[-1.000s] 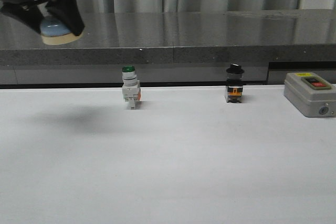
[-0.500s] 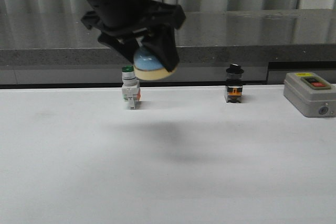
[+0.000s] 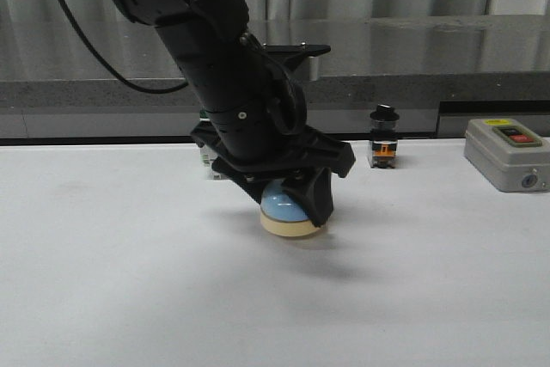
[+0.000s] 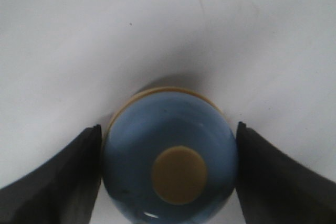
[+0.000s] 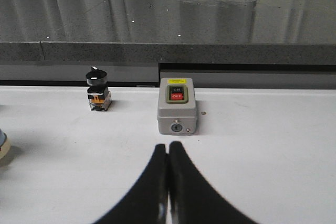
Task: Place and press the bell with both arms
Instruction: 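Lift the blue bell with the left gripper and carry it toward the table center, then set the bell down on the table and open the left gripper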
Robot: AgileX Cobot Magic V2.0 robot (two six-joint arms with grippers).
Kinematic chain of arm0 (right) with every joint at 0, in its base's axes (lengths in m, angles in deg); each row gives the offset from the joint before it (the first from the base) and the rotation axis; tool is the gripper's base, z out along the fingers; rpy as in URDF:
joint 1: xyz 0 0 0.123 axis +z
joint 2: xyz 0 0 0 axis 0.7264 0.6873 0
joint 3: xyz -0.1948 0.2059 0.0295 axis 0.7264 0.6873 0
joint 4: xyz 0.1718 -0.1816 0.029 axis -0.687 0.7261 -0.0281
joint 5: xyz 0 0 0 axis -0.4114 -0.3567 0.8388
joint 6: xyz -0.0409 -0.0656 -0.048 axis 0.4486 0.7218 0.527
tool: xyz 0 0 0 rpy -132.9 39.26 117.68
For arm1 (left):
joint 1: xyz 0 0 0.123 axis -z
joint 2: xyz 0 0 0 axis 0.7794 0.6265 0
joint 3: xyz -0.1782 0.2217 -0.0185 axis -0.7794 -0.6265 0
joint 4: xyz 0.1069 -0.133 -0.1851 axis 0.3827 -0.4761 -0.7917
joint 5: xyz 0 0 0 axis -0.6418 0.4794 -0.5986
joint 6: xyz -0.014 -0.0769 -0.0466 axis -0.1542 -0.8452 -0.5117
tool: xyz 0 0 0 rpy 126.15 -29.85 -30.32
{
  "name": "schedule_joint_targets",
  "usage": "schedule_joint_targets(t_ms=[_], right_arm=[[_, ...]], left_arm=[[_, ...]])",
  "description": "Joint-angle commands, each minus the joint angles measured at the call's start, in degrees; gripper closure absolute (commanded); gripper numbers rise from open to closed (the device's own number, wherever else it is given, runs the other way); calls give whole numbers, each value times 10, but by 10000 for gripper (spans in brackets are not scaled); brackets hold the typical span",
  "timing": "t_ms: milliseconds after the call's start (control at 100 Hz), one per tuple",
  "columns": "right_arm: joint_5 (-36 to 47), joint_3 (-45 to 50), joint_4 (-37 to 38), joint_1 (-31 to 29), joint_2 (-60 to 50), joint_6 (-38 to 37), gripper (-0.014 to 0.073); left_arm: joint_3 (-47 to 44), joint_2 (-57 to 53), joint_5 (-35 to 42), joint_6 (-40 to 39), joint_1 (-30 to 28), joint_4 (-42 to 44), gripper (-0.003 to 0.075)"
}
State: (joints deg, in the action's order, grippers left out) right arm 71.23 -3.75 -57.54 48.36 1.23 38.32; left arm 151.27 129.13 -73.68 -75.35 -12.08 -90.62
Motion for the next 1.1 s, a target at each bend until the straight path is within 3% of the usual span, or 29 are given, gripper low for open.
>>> schedule_joint_targets(t_ms=[0,130,270,410,600,700,1090], right_arm=[[49,-8,1,-3,-10,5,654],[49,-8,1,-3,-10,5,654],[49,-8,1,-3,-10,5,654],[49,-8,1,-3,-10,5,654],[49,-8,1,-3,-10,5,654],[49,-8,1,-3,-10,5,654],[49,-8,1,-3,-10,5,654]], left_arm=[[15,-29,27,-3,5,-15,623],[15,-27,27,-3,5,-16,594],[15,-17,25,-3,5,-16,510],[15,-4,19,-3,5,-17,389],[15,-4,12,-3,5,-17,147],[15,-4,7,-3,5,-17,63],[26,-36,-20,-3,5,-17,48]])
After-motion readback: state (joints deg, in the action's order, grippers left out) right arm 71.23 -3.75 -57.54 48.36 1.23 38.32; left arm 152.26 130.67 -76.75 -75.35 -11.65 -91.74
